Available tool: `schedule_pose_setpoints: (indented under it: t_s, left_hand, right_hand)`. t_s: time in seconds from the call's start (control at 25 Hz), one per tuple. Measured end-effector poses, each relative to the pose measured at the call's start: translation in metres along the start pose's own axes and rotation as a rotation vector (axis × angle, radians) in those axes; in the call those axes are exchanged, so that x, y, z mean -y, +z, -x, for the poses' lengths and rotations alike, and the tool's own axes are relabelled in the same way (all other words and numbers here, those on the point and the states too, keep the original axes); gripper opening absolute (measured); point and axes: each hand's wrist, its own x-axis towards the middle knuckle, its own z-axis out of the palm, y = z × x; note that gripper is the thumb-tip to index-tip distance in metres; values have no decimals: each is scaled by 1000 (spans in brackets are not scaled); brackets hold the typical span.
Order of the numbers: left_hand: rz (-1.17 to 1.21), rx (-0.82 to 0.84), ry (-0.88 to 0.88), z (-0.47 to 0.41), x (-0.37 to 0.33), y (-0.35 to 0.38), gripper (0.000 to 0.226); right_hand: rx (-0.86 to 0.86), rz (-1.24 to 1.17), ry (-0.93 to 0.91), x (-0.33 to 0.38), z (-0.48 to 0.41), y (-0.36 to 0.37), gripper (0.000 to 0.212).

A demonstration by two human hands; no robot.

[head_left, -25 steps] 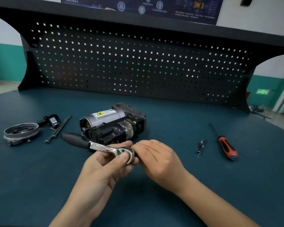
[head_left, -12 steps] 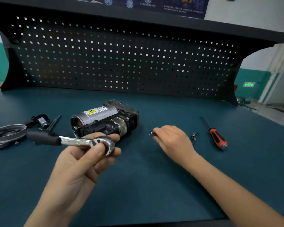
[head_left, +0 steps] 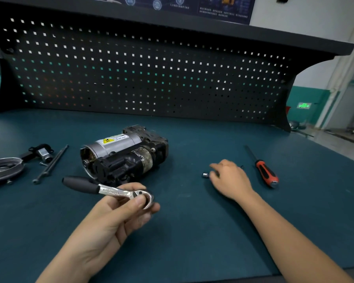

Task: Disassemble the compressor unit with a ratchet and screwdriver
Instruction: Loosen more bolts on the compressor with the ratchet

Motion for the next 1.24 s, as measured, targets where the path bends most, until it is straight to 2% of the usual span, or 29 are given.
schedule_pose_setpoints:
  t_s: [0.08,0.12,0.2,0.24,0.32,0.4,0.48,0.56,0.64,0.76,0.88,0.96,1.0,1.12,1.24]
  left_hand:
    - [1,-13,-10,2,0,0,18]
    - [-7,-19,-15,2,1,-1,20]
    - [-24,-13,-31,2,4,-2,25]
    - [-30,-6,-36,2,6,-3,26]
    - [-40,-4,-56,3,6,-4,22]
    - [-40,19,-84,3,4,-4,8]
    - [-64,45,-94,3,4,-4,16]
    - [-49,38,-100,2,5,-4,3]
    - [-62,51,-101,2,5,-4,13]
    - [-61,35,-98,1,6,-4,14]
    - [-54,15,-97,1,5,-4,13]
    - [-44,6,-92,0,6,-5,17]
    - [-45,3,-88,-1,7,-6,20]
    - [-38,11,-87,1,6,-3,15]
    - [-50,15,-87,1,6,-4,20]
  right_hand:
    - [-138,-121,262,-15,-4,-8,38]
    - [-98,-133,377,-23,-5,-10,44]
    - [123,-112,492,-35,-8,-12,46]
    - [198,-116,497,-39,-10,-12,41]
    - [219,-164,489,-43,-14,-14,30]
    - [178,-253,517,-47,-13,-18,35]
    - [132,-351,576,-51,-8,-20,40]
    - [126,-380,606,-52,-5,-21,43]
    - [140,-365,607,-51,-5,-22,45]
    - [136,-443,634,-54,-6,-21,40]
    - [20,-571,650,-54,-2,-23,32]
    - [-60,-741,637,-44,2,-25,35]
    - [-55,-898,633,-37,5,-25,37]
    - [89,-1361,613,-10,12,-23,27]
    - [208,-1394,596,5,13,-18,19]
